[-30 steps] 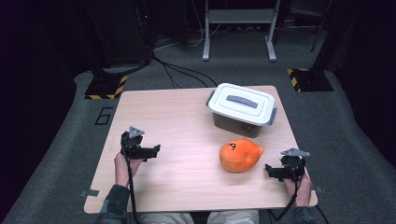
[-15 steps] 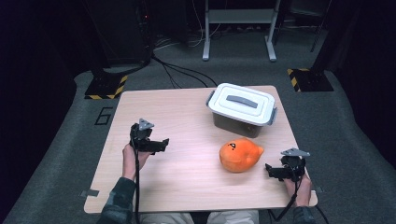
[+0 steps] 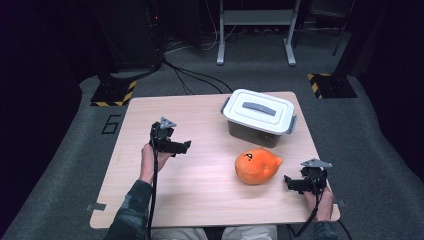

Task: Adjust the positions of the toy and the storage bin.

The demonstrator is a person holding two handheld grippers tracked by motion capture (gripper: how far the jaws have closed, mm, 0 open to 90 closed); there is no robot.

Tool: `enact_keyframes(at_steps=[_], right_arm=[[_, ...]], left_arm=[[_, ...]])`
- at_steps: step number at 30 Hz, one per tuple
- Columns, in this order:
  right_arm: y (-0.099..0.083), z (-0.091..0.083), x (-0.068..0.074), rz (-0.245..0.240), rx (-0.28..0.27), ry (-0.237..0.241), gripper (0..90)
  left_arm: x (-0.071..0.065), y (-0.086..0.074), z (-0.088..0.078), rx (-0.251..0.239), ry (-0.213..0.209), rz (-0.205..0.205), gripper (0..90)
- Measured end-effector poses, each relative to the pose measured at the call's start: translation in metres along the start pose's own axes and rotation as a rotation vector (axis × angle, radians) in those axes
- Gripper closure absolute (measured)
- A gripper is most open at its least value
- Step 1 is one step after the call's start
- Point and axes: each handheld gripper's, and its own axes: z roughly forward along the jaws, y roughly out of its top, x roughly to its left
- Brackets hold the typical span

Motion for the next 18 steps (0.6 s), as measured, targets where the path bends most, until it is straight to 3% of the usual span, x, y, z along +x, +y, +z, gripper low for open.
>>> enact_keyframes(at_steps=[18], right_arm=[[0.000,0.000,0.000,0.001,-0.001,-0.001,0.8]], left_arm=[[-0.010,0.053,0.019,-0.020,-0.038,0.033,4.4]])
